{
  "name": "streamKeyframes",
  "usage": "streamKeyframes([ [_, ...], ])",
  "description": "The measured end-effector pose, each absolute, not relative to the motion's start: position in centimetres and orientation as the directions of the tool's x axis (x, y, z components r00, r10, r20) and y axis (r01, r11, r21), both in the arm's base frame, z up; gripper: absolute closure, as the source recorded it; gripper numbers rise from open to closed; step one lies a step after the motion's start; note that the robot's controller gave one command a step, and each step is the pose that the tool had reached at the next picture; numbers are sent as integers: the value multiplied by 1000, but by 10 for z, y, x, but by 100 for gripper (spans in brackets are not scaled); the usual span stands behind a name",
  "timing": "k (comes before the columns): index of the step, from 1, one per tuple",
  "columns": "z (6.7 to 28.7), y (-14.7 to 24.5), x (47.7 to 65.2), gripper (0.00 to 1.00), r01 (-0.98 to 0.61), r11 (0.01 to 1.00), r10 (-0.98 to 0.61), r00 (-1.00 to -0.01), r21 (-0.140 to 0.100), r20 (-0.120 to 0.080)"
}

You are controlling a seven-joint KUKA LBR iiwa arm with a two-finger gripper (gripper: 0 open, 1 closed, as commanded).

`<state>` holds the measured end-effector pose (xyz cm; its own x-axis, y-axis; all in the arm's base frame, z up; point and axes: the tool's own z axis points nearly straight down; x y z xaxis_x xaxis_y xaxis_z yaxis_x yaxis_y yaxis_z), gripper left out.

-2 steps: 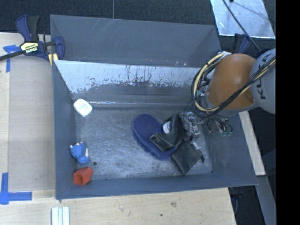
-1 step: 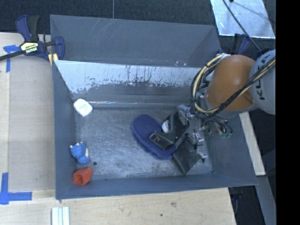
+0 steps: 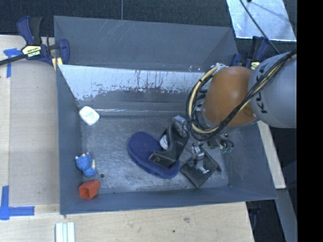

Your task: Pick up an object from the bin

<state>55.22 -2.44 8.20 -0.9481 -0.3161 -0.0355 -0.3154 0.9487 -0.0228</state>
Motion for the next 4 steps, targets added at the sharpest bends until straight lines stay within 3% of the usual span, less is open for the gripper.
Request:
streamKeyframes([
  [1, 78, 16, 620, 0, -572, 820, -572, -820, -12, -11],
  [2, 83, 14, 622, 100, -569, 822, -569, -822, -17, -13],
  [3, 215, 23, 567, 100, -609, 793, -609, -793, -6, -10],
  [4, 210, 23, 566, 0, -608, 794, -608, -794, -1, -3],
])
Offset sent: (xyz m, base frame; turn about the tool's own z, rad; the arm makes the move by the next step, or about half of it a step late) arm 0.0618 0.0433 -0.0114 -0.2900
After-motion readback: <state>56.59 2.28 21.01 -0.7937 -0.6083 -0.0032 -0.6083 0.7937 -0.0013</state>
